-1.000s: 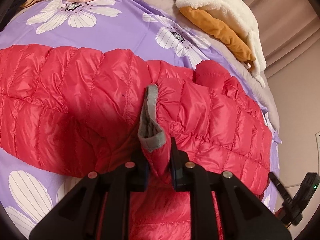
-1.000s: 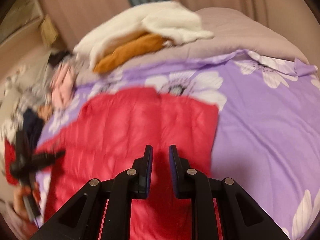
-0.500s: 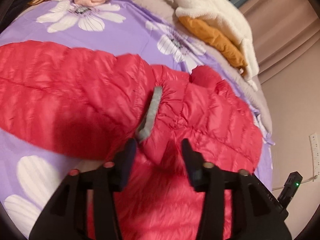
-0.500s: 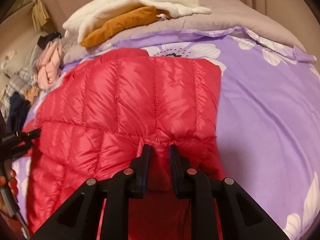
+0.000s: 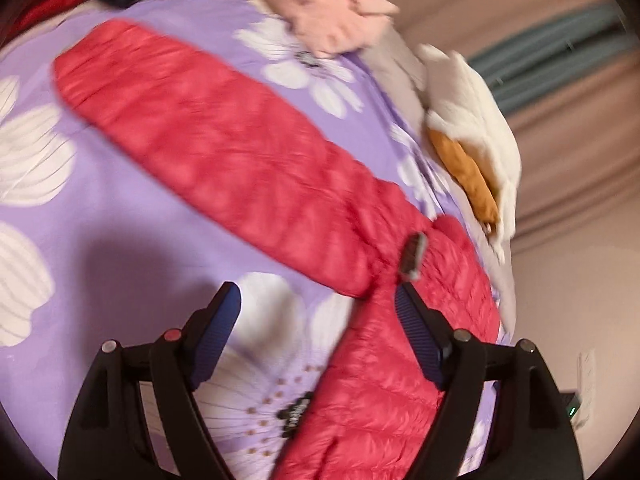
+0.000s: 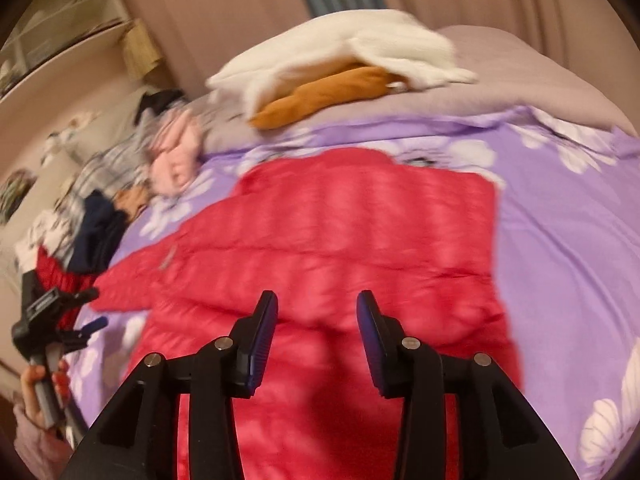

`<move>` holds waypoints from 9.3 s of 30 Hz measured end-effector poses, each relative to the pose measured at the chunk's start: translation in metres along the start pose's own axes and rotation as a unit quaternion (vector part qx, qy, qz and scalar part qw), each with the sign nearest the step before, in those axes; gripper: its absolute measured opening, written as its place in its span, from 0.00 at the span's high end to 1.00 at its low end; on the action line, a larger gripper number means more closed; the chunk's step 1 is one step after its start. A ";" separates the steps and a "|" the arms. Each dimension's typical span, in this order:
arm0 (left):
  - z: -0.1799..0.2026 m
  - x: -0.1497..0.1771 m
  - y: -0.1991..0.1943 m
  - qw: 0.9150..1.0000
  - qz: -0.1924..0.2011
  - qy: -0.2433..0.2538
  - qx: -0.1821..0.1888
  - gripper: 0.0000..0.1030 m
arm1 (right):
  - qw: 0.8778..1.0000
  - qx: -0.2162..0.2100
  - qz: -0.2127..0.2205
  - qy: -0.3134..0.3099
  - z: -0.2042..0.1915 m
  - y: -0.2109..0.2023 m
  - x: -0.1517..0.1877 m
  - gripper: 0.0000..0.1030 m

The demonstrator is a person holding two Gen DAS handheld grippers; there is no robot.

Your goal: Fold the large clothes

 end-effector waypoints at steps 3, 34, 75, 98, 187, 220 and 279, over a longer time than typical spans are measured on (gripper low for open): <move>-0.023 -0.007 -0.002 0.998 0.001 -0.055 0.019 0.23 | 1.000 -0.026 -0.010 -0.011 -0.021 0.015 0.003 0.60; -0.106 -0.108 0.015 0.962 0.116 -0.240 0.051 0.25 | 0.994 -0.074 -0.067 -0.047 -0.079 0.085 0.013 0.60; 0.157 -0.044 -0.084 0.949 0.186 0.230 0.108 0.91 | 0.982 -0.130 -0.136 -0.004 -0.141 0.189 -0.022 0.75; 0.263 0.112 0.057 0.907 0.010 0.418 0.052 0.81 | 0.879 -0.351 0.039 0.320 0.022 0.046 -0.015 0.31; 0.186 0.063 0.057 0.915 -0.025 0.403 -0.008 0.27 | 0.986 -0.008 0.050 0.158 0.068 -0.068 -0.004 0.76; 0.163 0.080 0.107 0.904 -0.067 0.417 -0.058 0.22 | 0.989 -0.009 -0.061 0.132 0.064 0.018 0.023 0.80; 0.035 0.160 -0.012 0.932 -0.073 0.349 -0.063 0.13 | 0.982 -0.018 -0.010 0.185 0.063 -0.133 0.133 0.49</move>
Point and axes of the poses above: each gripper's, at about its wrist camera, not at the fingertips, and y roughly the way its jaws point, z to its right, x to its underside, the point moved 3 cm from there along y, roughly the way its jaws point, and after that the axes turned 10 degrees about -x, right-handed, at the moved point
